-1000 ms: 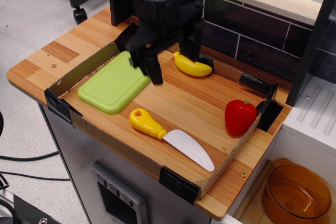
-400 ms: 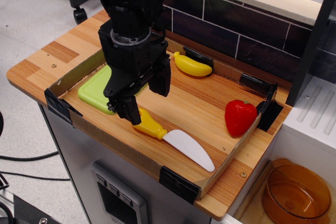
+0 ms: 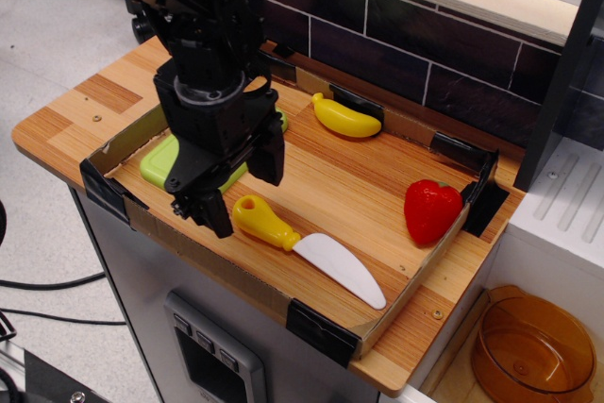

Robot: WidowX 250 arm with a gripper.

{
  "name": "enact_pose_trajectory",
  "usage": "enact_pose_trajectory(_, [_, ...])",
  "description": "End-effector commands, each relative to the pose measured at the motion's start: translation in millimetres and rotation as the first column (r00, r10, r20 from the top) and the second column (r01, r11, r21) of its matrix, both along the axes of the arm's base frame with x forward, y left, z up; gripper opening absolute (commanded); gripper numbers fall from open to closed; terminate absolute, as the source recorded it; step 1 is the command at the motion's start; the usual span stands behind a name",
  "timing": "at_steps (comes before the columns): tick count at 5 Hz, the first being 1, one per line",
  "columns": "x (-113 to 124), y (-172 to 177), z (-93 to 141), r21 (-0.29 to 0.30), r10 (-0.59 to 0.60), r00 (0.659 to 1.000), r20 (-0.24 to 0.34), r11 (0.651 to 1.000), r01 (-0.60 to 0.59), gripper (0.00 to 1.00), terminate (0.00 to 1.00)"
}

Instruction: Put knife on cutting board

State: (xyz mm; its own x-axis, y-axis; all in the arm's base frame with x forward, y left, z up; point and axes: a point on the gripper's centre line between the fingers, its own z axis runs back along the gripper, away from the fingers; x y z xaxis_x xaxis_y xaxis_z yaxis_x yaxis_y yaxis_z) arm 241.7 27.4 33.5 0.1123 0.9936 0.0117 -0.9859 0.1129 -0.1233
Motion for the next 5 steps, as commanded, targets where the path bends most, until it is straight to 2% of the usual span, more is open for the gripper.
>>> enact_pose_trajectory(1, [12,-10,-14,0.039,-0.037,0.999,0.025,0.999,0.036,1.0,0.0])
enact_pose_trajectory(2, [15,-12,-30,0.054,-0.046,0.999,-0.021,0.997,0.047,1.0,0.0])
enact_pose_trajectory(3, [15,-15,-39,0.065,-0.069,0.997,-0.035,0.995,0.071,1.0,0.0])
enact_pose_trajectory(4, [13,-19,-43,0.05,-0.115,0.992,-0.058,0.992,0.118,1.0,0.0])
enact_pose_trajectory(5, [13,-21,-39,0.008,-0.125,0.991,-0.044,0.992,0.126,0.0,0.0])
